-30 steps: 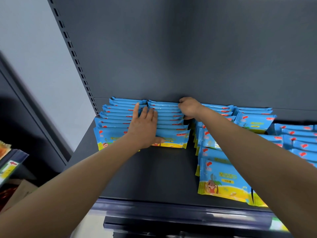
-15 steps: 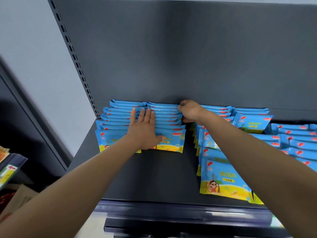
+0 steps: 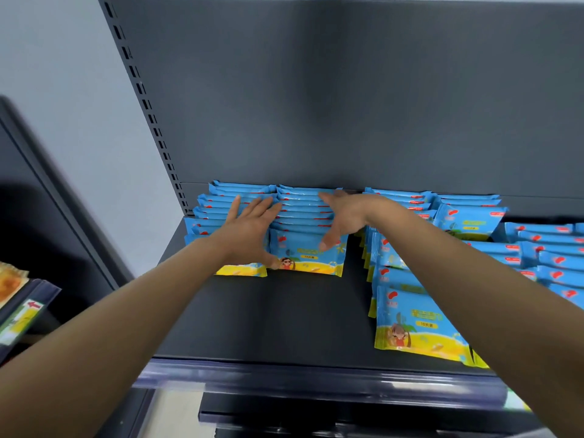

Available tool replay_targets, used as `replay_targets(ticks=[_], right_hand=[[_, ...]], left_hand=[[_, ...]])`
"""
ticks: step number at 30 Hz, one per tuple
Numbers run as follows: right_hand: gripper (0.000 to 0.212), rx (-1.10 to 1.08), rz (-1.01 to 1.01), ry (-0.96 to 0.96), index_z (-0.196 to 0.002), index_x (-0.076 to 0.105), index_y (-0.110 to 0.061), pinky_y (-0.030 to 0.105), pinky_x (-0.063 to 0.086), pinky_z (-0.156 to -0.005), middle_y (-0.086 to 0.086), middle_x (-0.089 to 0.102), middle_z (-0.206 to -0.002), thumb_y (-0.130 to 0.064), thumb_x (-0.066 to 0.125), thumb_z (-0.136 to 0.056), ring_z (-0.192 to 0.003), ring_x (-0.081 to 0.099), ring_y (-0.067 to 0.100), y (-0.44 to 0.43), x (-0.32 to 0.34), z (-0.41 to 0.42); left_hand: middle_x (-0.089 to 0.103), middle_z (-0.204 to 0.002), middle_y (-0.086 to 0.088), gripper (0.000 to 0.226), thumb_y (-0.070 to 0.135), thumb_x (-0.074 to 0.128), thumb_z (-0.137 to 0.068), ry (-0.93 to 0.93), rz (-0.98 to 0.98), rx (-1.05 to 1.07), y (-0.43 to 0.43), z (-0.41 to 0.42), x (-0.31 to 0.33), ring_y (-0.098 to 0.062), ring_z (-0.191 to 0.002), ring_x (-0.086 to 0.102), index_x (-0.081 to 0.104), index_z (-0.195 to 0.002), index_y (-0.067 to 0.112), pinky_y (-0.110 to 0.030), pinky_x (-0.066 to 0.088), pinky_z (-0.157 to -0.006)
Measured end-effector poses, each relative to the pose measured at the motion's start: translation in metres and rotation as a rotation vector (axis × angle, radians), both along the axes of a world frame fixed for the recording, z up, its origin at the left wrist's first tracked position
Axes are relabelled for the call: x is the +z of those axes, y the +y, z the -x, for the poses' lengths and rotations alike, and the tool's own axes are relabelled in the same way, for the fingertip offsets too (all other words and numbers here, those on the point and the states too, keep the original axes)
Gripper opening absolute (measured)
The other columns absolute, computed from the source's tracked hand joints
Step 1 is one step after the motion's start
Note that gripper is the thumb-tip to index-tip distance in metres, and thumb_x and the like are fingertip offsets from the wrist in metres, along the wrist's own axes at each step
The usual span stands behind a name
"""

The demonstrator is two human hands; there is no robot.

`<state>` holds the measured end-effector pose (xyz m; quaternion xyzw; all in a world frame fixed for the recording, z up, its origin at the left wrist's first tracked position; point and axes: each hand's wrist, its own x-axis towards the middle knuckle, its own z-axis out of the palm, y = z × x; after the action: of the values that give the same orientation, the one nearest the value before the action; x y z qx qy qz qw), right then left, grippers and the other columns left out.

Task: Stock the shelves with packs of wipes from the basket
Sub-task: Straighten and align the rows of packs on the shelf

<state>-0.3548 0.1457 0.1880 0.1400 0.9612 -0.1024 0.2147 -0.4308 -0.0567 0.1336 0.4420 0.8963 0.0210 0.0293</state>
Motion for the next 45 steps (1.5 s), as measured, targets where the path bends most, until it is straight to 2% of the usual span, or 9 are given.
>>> replay_targets(ticks=[6,9,17,23,30,36,41,43,45], right_hand=[[0.112,0.007,-0.186,0.049,-0.147,0.006,-0.023,0.05,0.035,-0.107,0.005,0.013,-0.15,-0.033,0.082,-0.066,-0.138,0.013,0.034,-0.021,-0.001,0.001],[0.114,0.052,-0.238,-0.003,-0.148,0.0,-0.025,0.05,0.032,-0.109,0.005,0.006,-0.154,-0.03,0.081,-0.069,-0.141,0.006,0.036,-0.033,-0.005,0.002],[0.108,0.046,-0.309,0.001,-0.149,0.002,-0.021,0.047,0.04,-0.104,0.009,0.01,-0.153,-0.011,0.077,-0.072,-0.14,0.013,0.036,-0.044,-0.011,0.002],[0.112,0.03,-0.296,-0.02,-0.149,-0.002,-0.024,0.048,0.035,-0.108,0.008,0.006,-0.155,-0.017,0.078,-0.071,-0.141,0.011,0.036,-0.045,-0.008,-0.003],[0.105,-0.027,-0.305,0.012,-0.149,0.004,-0.024,0.047,0.037,-0.106,0.009,0.01,-0.154,-0.017,0.077,-0.073,-0.139,0.014,0.037,-0.052,-0.01,-0.004],[0.103,-0.047,-0.325,-0.013,-0.149,0.002,-0.022,0.048,0.031,-0.107,0.008,0.01,-0.155,-0.031,0.074,-0.076,-0.141,0.012,0.036,-0.062,-0.006,0.0],[0.097,-0.116,-0.129,0.109,-0.149,0.009,-0.022,0.042,0.03,-0.109,0.004,0.019,-0.155,-0.044,0.07,-0.077,-0.141,0.02,0.03,-0.061,0.014,-0.007],[0.088,-0.211,0.021,0.208,-0.148,0.02,-0.022,0.031,0.033,-0.104,0.003,0.031,-0.151,-0.036,0.072,-0.078,-0.136,0.034,0.024,-0.049,0.026,-0.021],[0.072,-0.317,0.045,0.333,-0.144,0.033,-0.02,0.024,0.035,-0.096,0.005,0.043,-0.145,-0.024,0.068,-0.082,-0.129,0.044,0.023,-0.03,0.034,-0.041]], left_hand=[[-0.014,-0.156,-0.008,0.127,0.055,0.072,-0.067,0.159,0.249,0.1,-0.03,0.008,-0.005,-0.028,-0.144,-0.009,-0.02,-0.145,0.017,-0.051,-0.012,-0.111],[-0.012,-0.156,-0.011,0.12,0.05,0.069,-0.074,0.192,0.261,0.095,-0.031,0.007,-0.007,-0.031,-0.144,-0.008,-0.022,-0.144,0.014,-0.051,-0.009,-0.112],[-0.012,-0.156,-0.01,0.119,0.05,0.068,-0.074,0.189,0.252,0.077,-0.03,0.009,-0.007,-0.031,-0.143,-0.008,-0.02,-0.144,0.013,-0.051,-0.008,-0.112],[-0.017,-0.155,-0.009,0.132,0.055,0.075,-0.064,0.18,0.25,0.056,-0.041,0.016,-0.007,-0.029,-0.143,-0.013,-0.024,-0.143,0.016,-0.05,-0.013,-0.111],[-0.009,-0.155,-0.015,0.126,0.044,0.074,-0.068,0.238,0.319,0.044,-0.058,0.029,-0.002,-0.038,-0.142,-0.001,-0.022,-0.144,0.015,-0.053,0.006,-0.115],[-0.01,-0.155,-0.015,0.128,0.052,0.074,-0.067,0.232,0.326,0.026,-0.058,0.024,0.005,-0.037,-0.142,-0.003,-0.021,-0.144,0.015,-0.054,0.0,-0.115],[-0.015,-0.156,-0.006,0.121,0.068,0.062,-0.069,0.158,0.114,-0.139,-0.036,0.004,0.019,-0.029,-0.143,-0.011,-0.018,-0.145,0.019,-0.049,-0.009,-0.113],[-0.006,-0.157,-0.003,0.11,0.065,0.059,-0.072,0.127,-0.032,-0.24,-0.021,-0.009,0.023,-0.025,-0.144,-0.004,-0.008,-0.147,0.021,-0.047,-0.007,-0.115],[0.013,-0.154,-0.003,0.096,0.056,0.061,-0.076,0.113,-0.178,-0.322,-0.003,-0.024,0.026,-0.023,-0.141,0.012,0.009,-0.147,0.019,-0.041,0.001,-0.116]])
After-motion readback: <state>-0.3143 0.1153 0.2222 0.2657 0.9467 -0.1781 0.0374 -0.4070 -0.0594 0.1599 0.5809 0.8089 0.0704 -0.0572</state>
